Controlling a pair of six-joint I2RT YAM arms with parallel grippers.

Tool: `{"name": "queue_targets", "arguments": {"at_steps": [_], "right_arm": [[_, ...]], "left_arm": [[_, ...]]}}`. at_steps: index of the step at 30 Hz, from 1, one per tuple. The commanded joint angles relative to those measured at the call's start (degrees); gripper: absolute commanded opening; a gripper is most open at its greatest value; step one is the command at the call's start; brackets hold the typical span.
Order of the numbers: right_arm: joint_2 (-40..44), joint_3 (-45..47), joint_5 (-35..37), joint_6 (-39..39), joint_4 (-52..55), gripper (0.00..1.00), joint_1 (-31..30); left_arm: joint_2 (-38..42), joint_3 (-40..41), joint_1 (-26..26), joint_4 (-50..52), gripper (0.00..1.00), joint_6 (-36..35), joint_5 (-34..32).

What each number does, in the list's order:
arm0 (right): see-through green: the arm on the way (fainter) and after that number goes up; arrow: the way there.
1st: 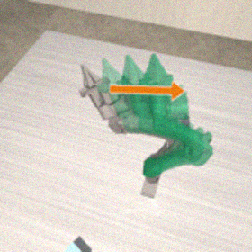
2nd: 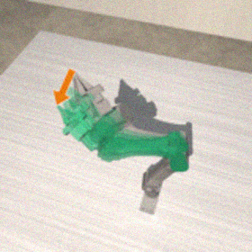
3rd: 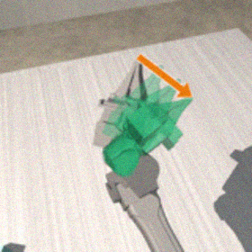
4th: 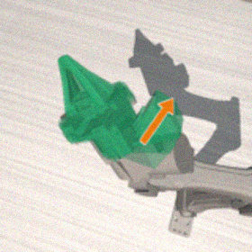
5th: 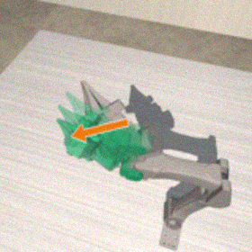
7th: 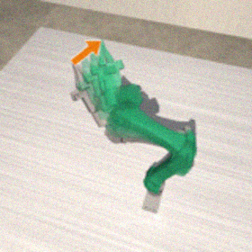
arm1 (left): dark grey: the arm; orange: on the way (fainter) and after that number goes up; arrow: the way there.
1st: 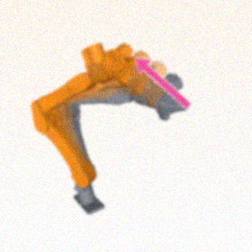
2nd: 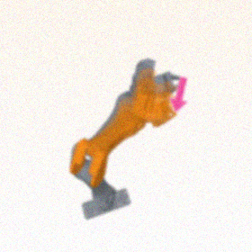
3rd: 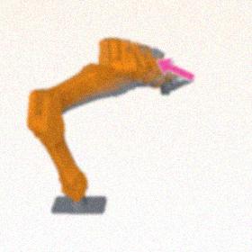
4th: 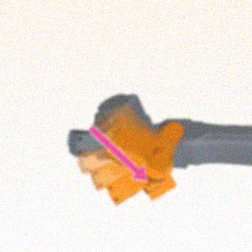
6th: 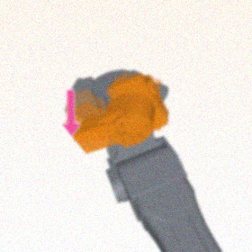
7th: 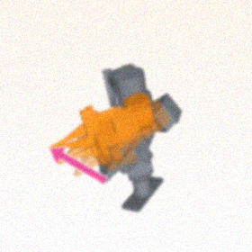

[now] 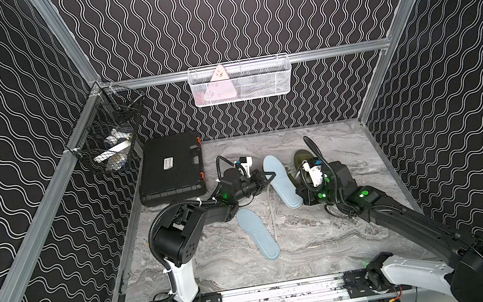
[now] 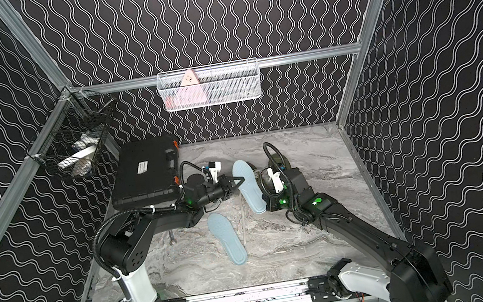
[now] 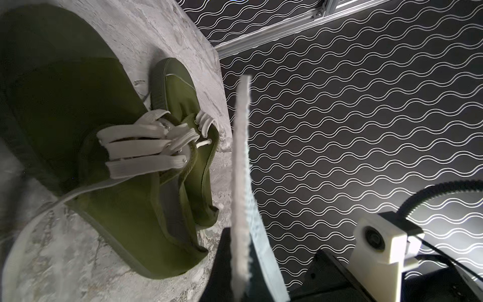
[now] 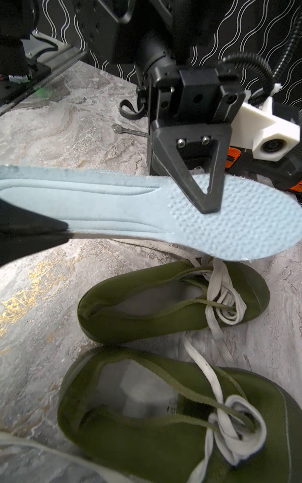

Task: Insert the insole into the shoe
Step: Pick up the insole from the center of the board.

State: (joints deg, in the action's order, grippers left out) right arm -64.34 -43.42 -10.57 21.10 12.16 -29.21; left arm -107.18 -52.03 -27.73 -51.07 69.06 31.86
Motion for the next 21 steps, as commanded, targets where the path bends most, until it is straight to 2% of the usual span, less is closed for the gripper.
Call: {"name": "queue_targets", "arguments": {"at_steps": [1, 3, 6, 11, 16, 21], "right_arm": [[-0.09, -0.61, 1.86, -5.02, -0.50, 0.70, -0.06], [-0.35, -0.70, 2.21, -6.86, -1.21, 0.91, -0.14], [-1.11, -0.23, 1.29, -7.39, -4.12, 1.00, -0.13], [-4.67, 0.09, 0.04, -6.89, -10.40, 1.00, -0.36], [-7.74, 1.31, -3.12, -6.05, -17.77, 1.00, -0.93], [-11.78, 0.73, -2.09, -6.90, -19.96, 1.00, -2.26]], "left_arm": [[3.04, 1.14, -0.55, 2.44, 0.00, -2.12, -3.75], [5.37, 2.07, -0.94, 6.03, 0.00, -3.08, -6.60], [7.44, 2.55, -1.38, 9.82, 0.00, -2.08, -9.36], [7.90, 2.05, -2.21, 13.31, 0.00, 2.07, -10.95], [8.01, 0.89, -3.06, 14.57, 0.00, 2.99, -10.98], [9.15, 0.33, -3.11, 16.61, 0.00, 2.77, -11.89]]}}
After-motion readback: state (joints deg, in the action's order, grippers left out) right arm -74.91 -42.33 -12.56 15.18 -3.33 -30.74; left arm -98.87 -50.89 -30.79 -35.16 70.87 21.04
